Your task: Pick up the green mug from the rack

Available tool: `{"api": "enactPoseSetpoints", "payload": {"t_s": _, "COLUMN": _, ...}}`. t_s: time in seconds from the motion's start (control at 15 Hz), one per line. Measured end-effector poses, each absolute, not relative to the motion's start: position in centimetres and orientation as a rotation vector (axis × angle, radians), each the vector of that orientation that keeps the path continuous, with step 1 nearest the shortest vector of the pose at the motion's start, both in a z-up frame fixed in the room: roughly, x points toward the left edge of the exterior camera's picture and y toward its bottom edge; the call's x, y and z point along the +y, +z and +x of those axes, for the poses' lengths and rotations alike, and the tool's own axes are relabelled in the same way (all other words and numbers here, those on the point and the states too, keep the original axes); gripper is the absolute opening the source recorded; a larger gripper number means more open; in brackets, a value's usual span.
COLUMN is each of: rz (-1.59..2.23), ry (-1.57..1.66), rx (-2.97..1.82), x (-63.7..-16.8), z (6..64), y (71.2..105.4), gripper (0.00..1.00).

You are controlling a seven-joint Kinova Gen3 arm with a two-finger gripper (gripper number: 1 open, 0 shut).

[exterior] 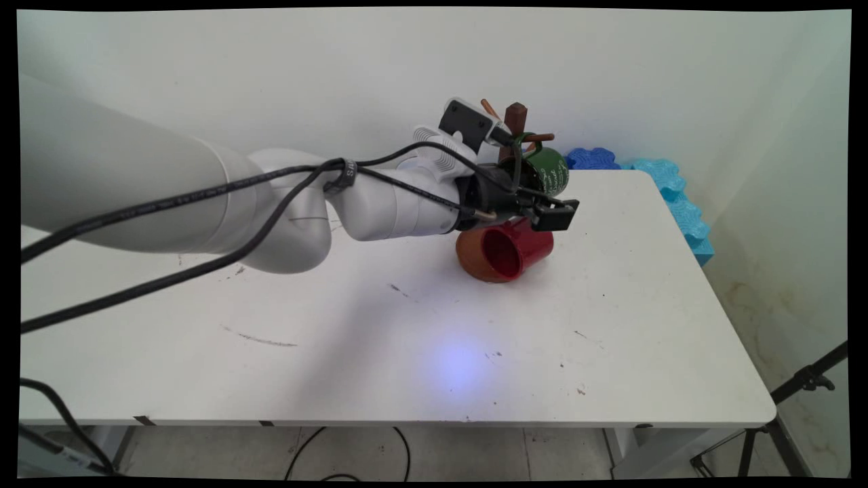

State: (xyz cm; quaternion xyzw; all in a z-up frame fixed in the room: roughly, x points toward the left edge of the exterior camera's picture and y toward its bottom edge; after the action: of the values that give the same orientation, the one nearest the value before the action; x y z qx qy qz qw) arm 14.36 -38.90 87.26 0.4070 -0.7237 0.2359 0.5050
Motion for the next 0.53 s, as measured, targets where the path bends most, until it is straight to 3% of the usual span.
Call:
{"api": "enactPoseSetpoints", "payload": {"t_s": 0.13, "rz": 0.976, "ry": 0.57, "rx": -1.75, "x": -39.01, "z": 14.38, "y": 87.23, "gripper": 1.0}}
{"api": "enactPoseSetpoints", "payload": {"t_s": 0.2, "rz": 0.974, "ry": 0.569, "rx": -1.752, "x": -39.05, "z": 14.39, "y": 87.23, "gripper": 0.0}}
{"api": "enactPoseSetpoints", "payload": {"t_s": 0.53, "rz": 0.956, "ry": 0.564, "rx": -1.778, "x": -39.11, "z": 14.51, "y": 87.13, "gripper": 0.0}}
